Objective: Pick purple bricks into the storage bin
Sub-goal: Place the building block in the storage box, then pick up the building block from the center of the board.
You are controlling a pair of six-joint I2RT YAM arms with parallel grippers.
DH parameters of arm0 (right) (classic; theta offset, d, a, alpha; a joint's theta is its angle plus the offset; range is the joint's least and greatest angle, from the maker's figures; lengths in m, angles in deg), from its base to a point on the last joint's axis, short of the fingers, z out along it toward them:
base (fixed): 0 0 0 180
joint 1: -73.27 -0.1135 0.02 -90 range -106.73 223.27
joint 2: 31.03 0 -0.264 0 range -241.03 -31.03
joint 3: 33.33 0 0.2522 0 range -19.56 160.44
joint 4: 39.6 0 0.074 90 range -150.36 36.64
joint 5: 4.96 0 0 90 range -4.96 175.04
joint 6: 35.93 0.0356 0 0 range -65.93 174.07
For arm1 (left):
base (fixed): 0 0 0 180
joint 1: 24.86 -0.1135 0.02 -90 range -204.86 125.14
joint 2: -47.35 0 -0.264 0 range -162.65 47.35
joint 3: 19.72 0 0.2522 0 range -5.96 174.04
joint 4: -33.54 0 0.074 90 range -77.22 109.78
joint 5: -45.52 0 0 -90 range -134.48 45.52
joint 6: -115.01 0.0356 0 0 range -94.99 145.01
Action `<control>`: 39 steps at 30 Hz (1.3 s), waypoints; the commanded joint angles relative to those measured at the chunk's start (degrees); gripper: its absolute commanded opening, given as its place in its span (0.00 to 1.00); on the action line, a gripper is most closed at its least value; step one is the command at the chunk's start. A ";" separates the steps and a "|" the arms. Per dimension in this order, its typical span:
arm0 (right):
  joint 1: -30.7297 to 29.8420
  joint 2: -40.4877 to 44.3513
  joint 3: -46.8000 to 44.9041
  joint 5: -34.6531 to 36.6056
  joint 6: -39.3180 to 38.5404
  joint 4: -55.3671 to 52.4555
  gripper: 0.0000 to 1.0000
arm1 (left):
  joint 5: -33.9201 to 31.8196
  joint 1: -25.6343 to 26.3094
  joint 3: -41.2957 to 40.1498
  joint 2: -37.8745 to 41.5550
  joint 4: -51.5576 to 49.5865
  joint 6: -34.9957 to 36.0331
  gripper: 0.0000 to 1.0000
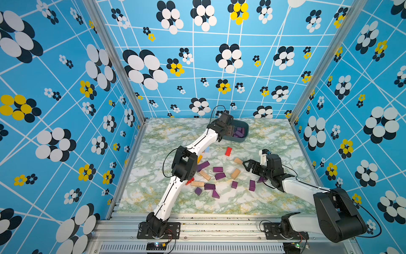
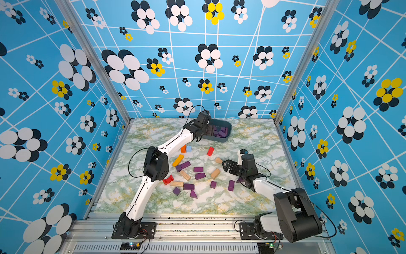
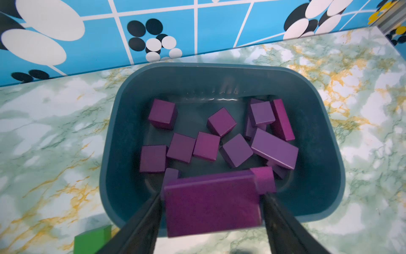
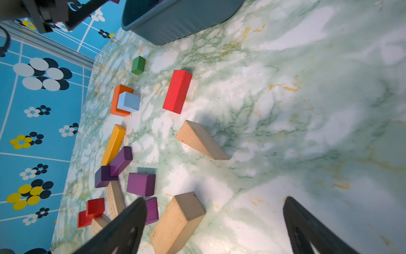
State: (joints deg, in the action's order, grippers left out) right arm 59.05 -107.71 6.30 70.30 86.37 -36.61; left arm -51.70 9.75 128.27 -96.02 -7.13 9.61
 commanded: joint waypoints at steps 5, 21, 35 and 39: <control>0.08 -0.39 1.03 2.28 -1.74 -2.20 0.99 | -1.91 0.84 1.48 0.47 -1.53 4.38 1.00; 0.00 -1.76 1.03 4.80 -2.89 -1.95 0.98 | -9.94 5.41 -38.70 32.78 15.06 8.65 0.99; -4.61 3.96 4.04 13.50 -8.98 -11.79 0.90 | -16.80 13.88 -76.25 65.50 18.51 2.03 0.99; -7.15 7.46 5.54 18.76 -11.92 -16.43 0.86 | -15.28 15.07 -85.63 73.21 20.37 0.88 1.00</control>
State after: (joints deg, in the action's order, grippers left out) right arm 53.08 -102.49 9.78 83.65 77.80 -47.58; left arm -66.61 24.31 46.94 -26.63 11.27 12.67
